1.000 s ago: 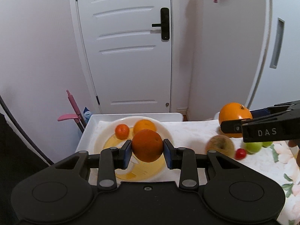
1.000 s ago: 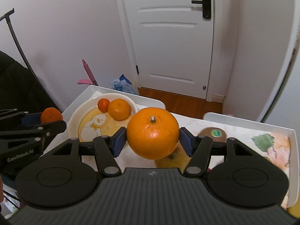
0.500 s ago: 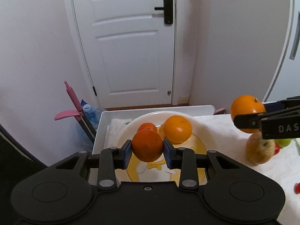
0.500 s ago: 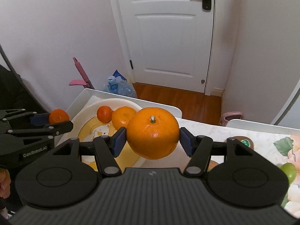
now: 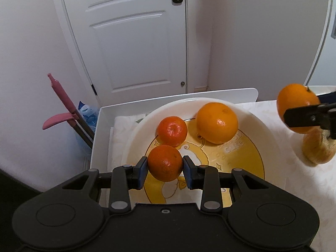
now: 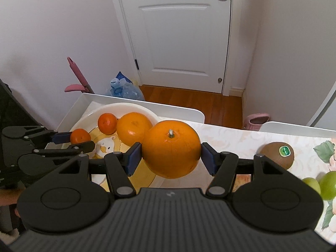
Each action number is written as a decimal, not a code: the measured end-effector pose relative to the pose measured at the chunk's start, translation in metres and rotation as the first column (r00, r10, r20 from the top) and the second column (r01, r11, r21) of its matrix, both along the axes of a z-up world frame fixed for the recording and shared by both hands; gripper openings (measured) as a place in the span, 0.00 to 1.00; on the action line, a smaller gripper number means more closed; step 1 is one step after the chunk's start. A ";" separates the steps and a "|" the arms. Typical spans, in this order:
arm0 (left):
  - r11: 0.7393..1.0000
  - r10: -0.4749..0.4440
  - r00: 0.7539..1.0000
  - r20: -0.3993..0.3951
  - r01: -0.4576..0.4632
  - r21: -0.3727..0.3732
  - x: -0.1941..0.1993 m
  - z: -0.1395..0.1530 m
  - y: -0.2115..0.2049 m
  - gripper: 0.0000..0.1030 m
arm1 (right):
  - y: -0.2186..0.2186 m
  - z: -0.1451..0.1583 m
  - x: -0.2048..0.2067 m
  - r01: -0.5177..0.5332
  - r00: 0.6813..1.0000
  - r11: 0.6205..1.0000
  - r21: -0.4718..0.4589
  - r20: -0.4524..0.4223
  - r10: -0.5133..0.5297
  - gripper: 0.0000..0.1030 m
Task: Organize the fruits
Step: 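Carry both fruits to the duck bowl while the left tool releases its tangerine inside, then lower the large orange into the duck bowl and open the right tool, then move both open tools back over the apple and green apples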
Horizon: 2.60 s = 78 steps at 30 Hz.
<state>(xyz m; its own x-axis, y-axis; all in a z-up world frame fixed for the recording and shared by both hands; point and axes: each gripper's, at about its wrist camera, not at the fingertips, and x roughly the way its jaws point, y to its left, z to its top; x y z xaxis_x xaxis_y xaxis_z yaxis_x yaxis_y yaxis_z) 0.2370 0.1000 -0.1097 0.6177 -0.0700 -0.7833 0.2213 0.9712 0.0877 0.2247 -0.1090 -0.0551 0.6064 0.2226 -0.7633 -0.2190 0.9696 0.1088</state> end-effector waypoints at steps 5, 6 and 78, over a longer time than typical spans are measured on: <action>1.000 -0.005 1.000 0.005 0.005 0.020 0.000 0.000 -0.002 0.51 | -0.003 0.002 0.000 0.012 1.000 1.000 0.000 0.009 -0.012 0.74; 1.000 -0.006 1.000 0.008 0.005 0.021 -0.002 0.002 -0.003 0.59 | -0.005 0.003 0.000 0.014 1.000 1.000 0.000 0.011 -0.014 0.74; 0.994 0.101 0.983 0.151 -0.093 -0.058 -0.114 0.079 -0.010 0.97 | -0.028 0.039 -0.079 -0.066 0.986 0.998 -0.003 0.153 0.066 1.00</action>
<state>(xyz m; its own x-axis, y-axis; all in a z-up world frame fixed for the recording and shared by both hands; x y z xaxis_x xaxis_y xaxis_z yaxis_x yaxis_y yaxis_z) 0.1234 0.0905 -0.0305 0.7363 -0.0412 -0.6754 0.1138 0.9915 0.0635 0.1460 -0.1367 -0.0158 0.7002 0.2674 -0.6620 -0.2969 0.9523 0.0706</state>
